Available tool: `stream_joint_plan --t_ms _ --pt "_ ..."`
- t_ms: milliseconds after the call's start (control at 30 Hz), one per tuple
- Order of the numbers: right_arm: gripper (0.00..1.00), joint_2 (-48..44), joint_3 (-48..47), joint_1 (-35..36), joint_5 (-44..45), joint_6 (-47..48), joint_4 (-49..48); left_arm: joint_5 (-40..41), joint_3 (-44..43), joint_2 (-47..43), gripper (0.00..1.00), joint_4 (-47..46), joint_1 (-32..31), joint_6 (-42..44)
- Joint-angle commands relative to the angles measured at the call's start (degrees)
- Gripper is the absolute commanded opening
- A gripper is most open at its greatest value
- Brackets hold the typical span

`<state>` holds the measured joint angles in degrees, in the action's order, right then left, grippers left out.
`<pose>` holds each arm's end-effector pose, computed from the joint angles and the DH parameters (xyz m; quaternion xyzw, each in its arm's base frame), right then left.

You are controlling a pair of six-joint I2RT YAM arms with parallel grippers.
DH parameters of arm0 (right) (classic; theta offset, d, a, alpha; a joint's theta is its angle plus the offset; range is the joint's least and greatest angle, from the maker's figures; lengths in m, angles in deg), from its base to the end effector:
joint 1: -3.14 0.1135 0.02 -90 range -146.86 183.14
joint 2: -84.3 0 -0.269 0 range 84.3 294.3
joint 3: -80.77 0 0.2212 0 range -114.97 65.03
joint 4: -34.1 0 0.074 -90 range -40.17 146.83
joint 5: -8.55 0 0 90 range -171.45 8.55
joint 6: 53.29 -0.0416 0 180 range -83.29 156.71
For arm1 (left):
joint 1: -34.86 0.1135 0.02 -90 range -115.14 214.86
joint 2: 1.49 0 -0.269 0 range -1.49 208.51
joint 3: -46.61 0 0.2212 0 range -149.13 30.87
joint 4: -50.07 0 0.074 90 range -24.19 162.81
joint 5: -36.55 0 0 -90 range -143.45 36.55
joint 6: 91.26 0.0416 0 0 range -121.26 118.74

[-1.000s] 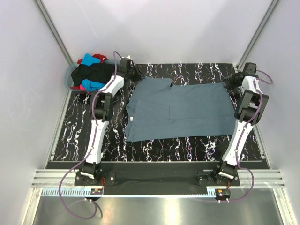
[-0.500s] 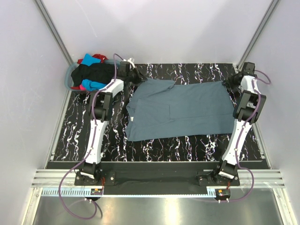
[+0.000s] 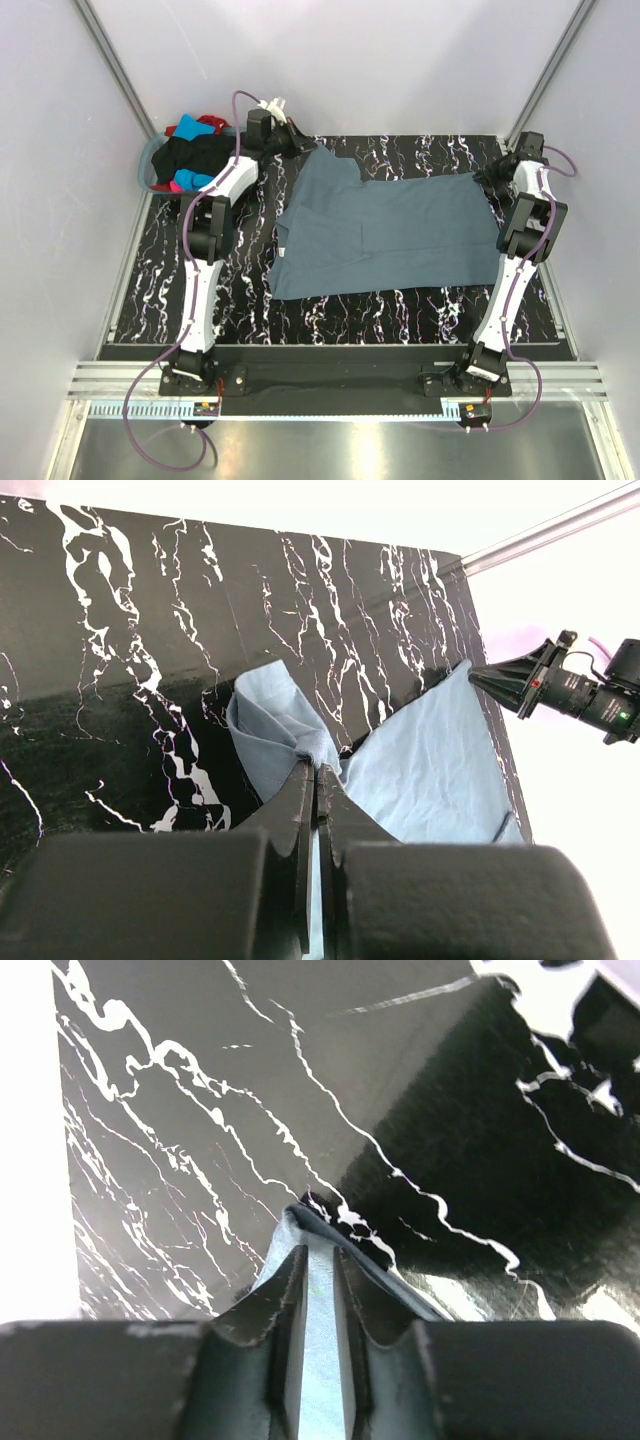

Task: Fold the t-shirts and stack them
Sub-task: Fold the tshirt

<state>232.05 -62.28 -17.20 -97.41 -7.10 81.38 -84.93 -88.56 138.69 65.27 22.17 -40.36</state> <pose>0.5086 -0.1763 0.1491 0.4589 0.8174 0.1941 0.2891 0.5315 -0.1419 0.2286 -0.0293 0.8040 -0.4406 0.3982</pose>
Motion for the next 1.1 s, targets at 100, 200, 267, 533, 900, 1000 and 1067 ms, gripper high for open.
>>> stream_joint_plan --t_ms 100,200,267,533,900,1000,1067 --pt "0.3 0.3 -3.2 0.1 1.0 8.0 -1.6 -2.1 -1.9 -1.1 0.0 -1.4 0.2 -0.2" --pt "0.33 1.5 -4.4 0.2 0.3 10.0 -1.9 -2.2 -2.4 -0.4 0.0 -1.4 0.2 -0.5" --pt "0.34 1.7 -5.1 0.2 0.2 11.5 -2.0 -2.1 -2.4 -0.2 0.0 -1.5 0.2 -0.4" --pt "0.35 2.6 -8.3 0.4 -1.8 14.8 -3.5 -1.8 -2.7 0.7 0.0 -0.3 0.2 0.7" --pt "0.37 3.8 -5.3 1.7 -0.6 18.1 -1.8 -2.6 -2.7 1.1 0.0 -0.9 0.1 0.1" --pt "0.36 3.9 -5.8 2.1 0.9 18.2 -0.8 -2.9 -2.4 0.7 0.0 -0.9 0.1 0.1" --pt "0.34 3.9 -5.8 2.1 2.1 18.0 -0.4 -2.9 -2.2 0.5 0.0 -0.9 0.1 0.2"
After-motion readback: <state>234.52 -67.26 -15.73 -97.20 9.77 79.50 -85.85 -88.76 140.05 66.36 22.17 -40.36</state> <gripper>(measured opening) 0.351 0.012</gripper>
